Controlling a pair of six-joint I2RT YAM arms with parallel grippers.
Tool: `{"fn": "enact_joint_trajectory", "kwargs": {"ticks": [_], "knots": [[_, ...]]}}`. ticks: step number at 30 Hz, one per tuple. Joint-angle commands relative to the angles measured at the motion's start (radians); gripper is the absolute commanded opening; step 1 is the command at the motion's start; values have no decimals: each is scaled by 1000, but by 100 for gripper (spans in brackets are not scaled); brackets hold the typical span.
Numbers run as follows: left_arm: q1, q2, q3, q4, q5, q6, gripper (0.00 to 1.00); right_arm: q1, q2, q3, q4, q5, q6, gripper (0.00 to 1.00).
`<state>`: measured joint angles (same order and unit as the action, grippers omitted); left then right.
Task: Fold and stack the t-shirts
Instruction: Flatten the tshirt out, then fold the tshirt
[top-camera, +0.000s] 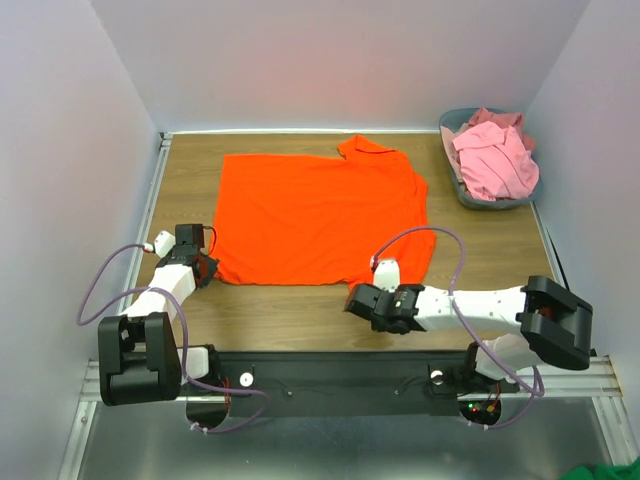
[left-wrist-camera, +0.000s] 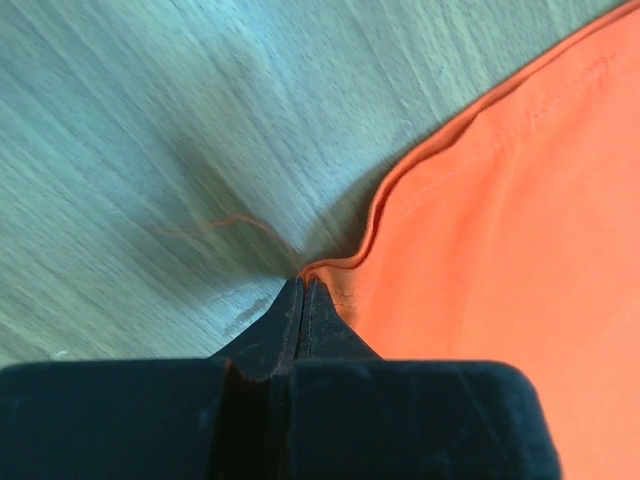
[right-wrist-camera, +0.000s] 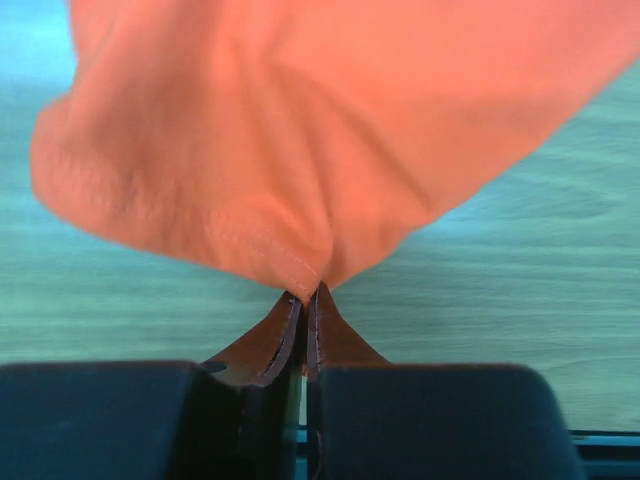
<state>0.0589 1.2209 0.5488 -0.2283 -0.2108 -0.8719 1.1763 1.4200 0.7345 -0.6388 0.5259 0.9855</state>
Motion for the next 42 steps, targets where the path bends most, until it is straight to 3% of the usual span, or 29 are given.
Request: {"fn": "enact_joint_trajectory", "kwargs": {"ticks": [1, 17, 30, 37, 39, 41, 42], "knots": [[-1, -24, 17, 27, 48, 20, 0, -85, -81, 60, -50, 98, -2, 1], [-1, 144, 249, 41, 106, 47, 0, -449, -4, 333, -4, 157, -324, 1], [-1, 414, 548, 12, 99, 80, 0, -681, 240, 615, 148, 13, -574, 0], [-1, 552, 704, 3, 74, 122, 0, -760, 410, 756, 217, -159, -812, 1], [-2, 614, 770, -31, 80, 145, 0, -784, 485, 795, 217, -187, -873, 5], [-1, 652, 803, -75, 76, 146, 32, -797, 554, 858, 215, -204, -922, 14], [-1, 658, 819, -83, 65, 146, 43, -803, 571, 879, 215, -199, -932, 28]]}}
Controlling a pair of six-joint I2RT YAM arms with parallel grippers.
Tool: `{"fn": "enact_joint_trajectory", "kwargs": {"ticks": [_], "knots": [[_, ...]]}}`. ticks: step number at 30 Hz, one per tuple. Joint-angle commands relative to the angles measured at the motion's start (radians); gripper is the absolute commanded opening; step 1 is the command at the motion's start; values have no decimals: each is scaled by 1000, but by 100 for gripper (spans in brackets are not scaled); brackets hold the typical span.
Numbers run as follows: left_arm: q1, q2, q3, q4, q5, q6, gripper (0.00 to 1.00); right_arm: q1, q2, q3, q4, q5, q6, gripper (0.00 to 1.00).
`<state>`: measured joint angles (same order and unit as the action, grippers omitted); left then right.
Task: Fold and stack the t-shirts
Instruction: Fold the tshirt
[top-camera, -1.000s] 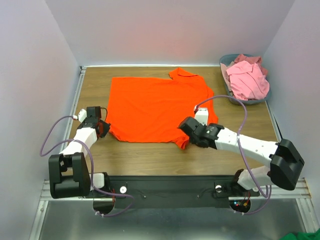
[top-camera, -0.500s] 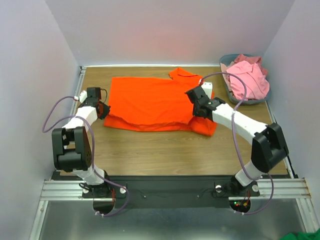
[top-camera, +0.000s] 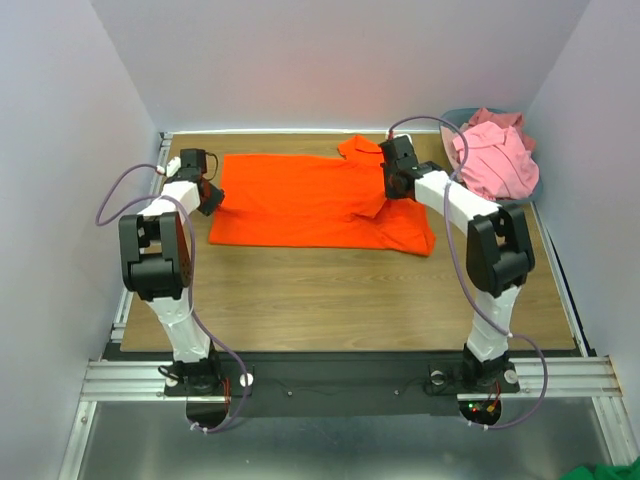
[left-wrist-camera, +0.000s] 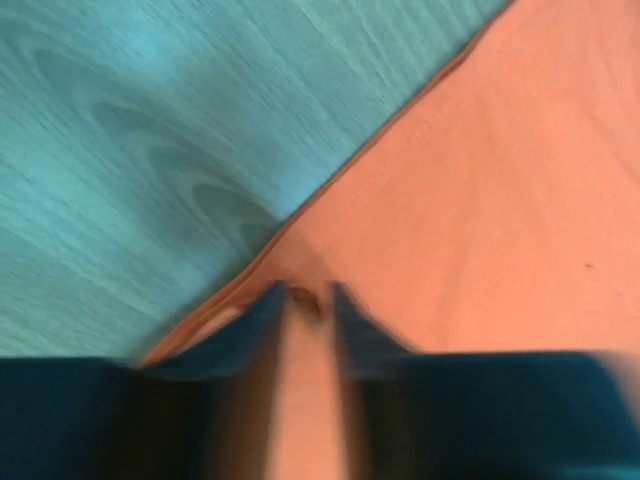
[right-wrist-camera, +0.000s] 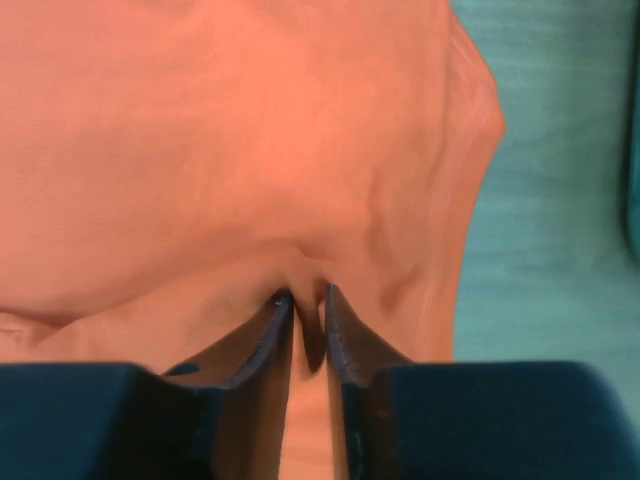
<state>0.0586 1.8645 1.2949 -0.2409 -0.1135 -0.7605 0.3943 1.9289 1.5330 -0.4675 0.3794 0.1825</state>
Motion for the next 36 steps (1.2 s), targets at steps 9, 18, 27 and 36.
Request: {"fn": "enact_joint_trajectory", "kwargs": {"ticks": [9, 18, 27, 36], "knots": [[-2, -140, 40, -86, -17, 52, 98, -21, -43, 50, 38, -172, 14, 100], [-16, -464, -378, 3, 52, 64, 98, -17, -97, -175, 168, -527, 166, 100], [-16, -577, -528, 25, 45, 58, 98, 8, 83, -36, 188, -514, 172, 100], [-16, -584, -493, 3, 11, 56, 98, 8, 237, 245, 187, -484, 219, 100]]}}
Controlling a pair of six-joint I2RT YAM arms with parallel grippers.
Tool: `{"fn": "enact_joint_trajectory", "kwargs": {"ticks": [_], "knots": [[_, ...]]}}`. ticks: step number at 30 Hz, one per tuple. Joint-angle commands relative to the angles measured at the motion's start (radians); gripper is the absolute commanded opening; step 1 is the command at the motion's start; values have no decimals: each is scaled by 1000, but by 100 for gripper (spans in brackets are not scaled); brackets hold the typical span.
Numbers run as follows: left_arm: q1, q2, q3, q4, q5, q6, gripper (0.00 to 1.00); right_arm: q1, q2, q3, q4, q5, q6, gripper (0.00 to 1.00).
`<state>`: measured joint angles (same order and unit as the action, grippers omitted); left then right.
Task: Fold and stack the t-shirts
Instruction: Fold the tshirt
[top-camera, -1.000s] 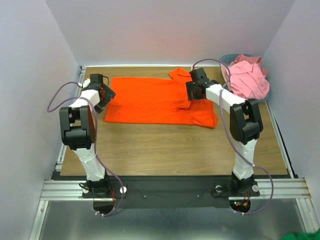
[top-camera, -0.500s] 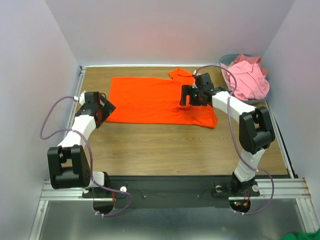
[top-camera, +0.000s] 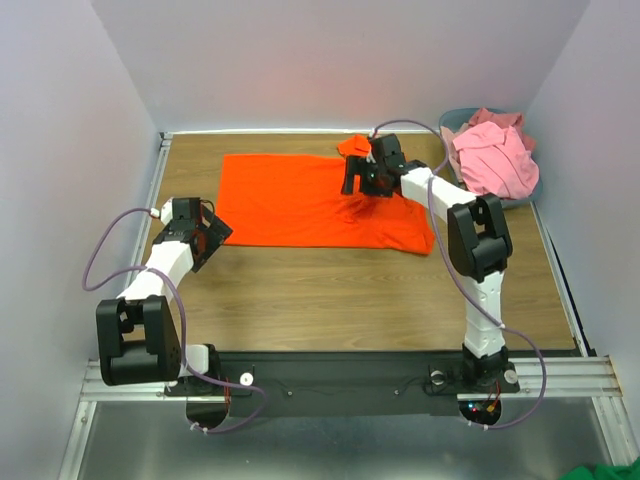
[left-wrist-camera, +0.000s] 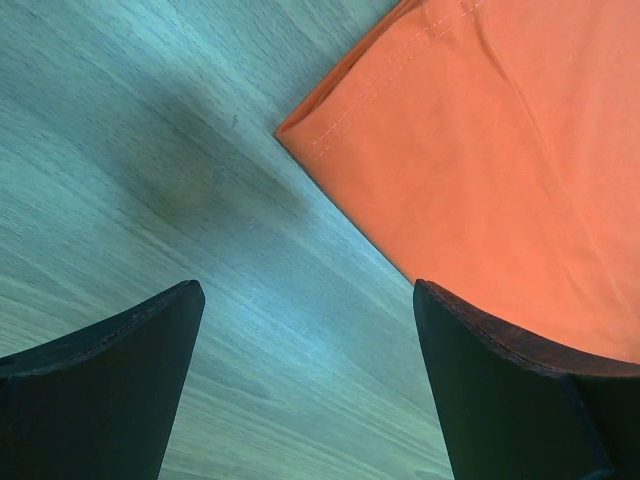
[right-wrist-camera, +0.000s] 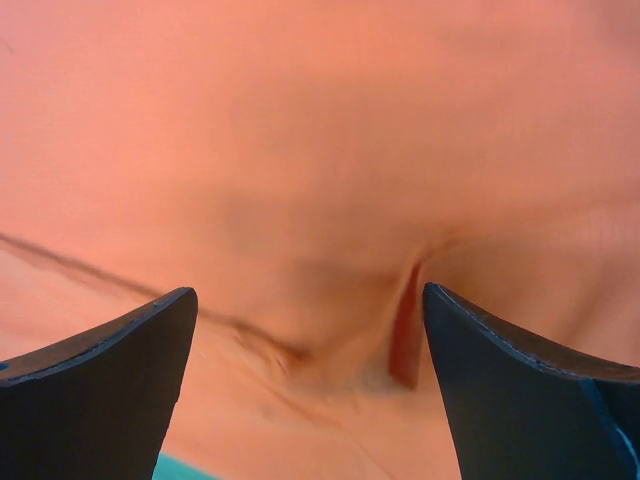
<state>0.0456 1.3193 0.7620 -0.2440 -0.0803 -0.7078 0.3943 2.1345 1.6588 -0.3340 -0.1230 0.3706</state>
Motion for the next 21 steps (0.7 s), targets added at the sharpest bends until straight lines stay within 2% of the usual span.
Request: {"fn": "enact_joint_trajectory", "kwargs": {"ticks": [1, 4, 7, 10, 13, 16, 18, 19, 21], "knots": [[-3, -34, 51, -1, -30, 7, 98, 8, 60, 175, 53, 48, 39, 100], [-1, -23, 104, -41, -85, 13, 98, 6, 100, 289, 38, 104, 34, 100], [-3, -9, 172, -67, -111, 10, 98, 6, 71, 328, 9, 117, 28, 100], [-3, -3, 197, -16, -41, 19, 98, 6, -60, 213, 7, 155, 31, 100], [-7, 41, 210, 43, 48, 33, 99, 6, -227, -21, 9, 278, 74, 100], [-18, 99, 247, 63, 73, 39, 98, 6, -367, -249, 9, 286, 119, 100], [-24, 174, 278, 68, 76, 53, 99, 8, -404, -319, 10, 305, 125, 100], [-24, 201, 313, 69, 121, 59, 98, 11, -410, -358, 10, 334, 114, 100], [-24, 279, 368, 61, 134, 79, 99, 35, -394, -363, -2, 460, 48, 100]]}}
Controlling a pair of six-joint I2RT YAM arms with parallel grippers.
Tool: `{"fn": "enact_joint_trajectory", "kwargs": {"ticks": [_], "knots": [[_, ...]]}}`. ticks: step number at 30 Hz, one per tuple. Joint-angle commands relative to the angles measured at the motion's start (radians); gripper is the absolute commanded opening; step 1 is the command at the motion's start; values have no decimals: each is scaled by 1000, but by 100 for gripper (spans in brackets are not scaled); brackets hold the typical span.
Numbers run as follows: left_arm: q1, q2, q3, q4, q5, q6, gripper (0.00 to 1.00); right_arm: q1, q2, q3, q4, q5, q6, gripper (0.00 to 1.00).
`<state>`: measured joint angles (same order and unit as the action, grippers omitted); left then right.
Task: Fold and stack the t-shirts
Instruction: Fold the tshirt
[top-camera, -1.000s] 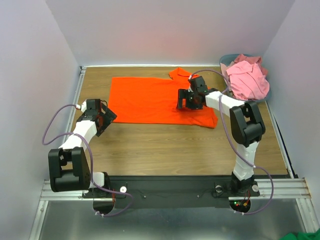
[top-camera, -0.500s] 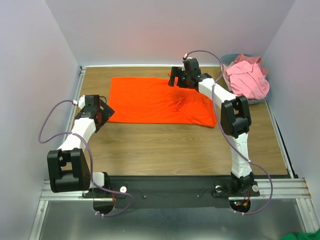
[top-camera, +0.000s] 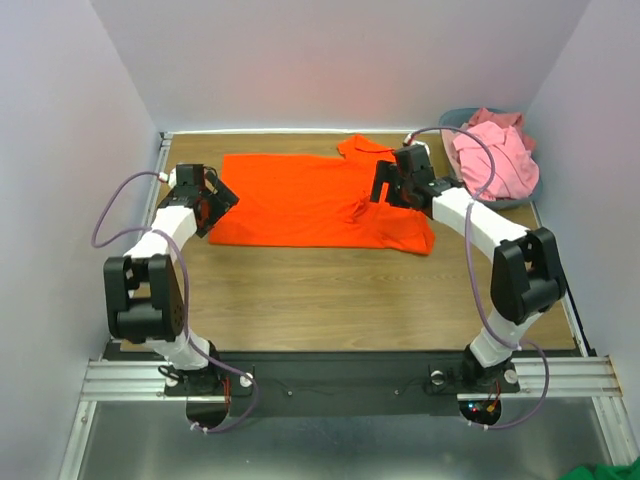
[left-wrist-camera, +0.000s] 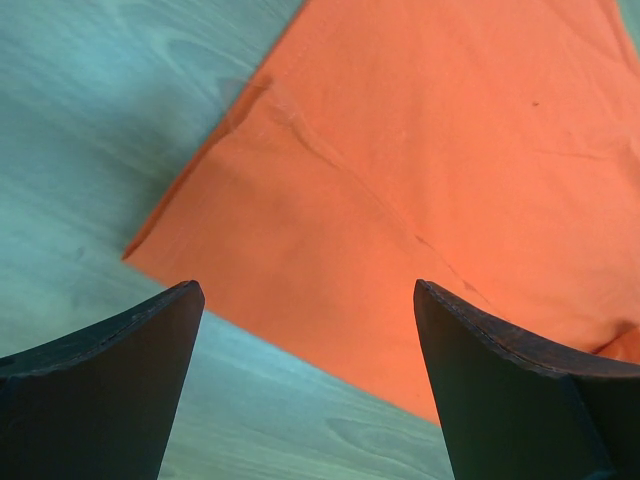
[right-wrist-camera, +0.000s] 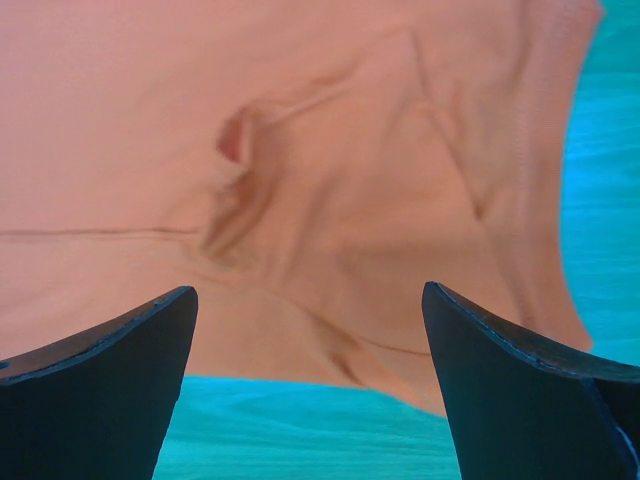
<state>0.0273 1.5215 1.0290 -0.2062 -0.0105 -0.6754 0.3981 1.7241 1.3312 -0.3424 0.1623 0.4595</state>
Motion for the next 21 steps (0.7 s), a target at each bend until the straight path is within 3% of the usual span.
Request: {"fn": "enact_joint_trajectory", "kwargs": {"ticks": [1, 2, 4, 15, 18, 21], "knots": [[-7, 101, 117, 16, 64, 53, 98, 50, 32, -20, -4, 225, -71, 100], [-6, 138, 141, 10, 64, 56, 98, 85, 64, -9, -13, 328, -118, 100], [-6, 164, 157, 5, 67, 54, 98, 102, 106, 26, -24, 376, -139, 100], [-7, 166, 195, -7, 38, 45, 98, 119, 481, 504, -55, 390, -200, 100], [-6, 158, 220, -25, 41, 48, 98, 117, 493, 560, -61, 405, -190, 100], [-7, 141, 220, -21, 46, 43, 98, 117, 425, 510, -61, 417, -167, 100]]}}
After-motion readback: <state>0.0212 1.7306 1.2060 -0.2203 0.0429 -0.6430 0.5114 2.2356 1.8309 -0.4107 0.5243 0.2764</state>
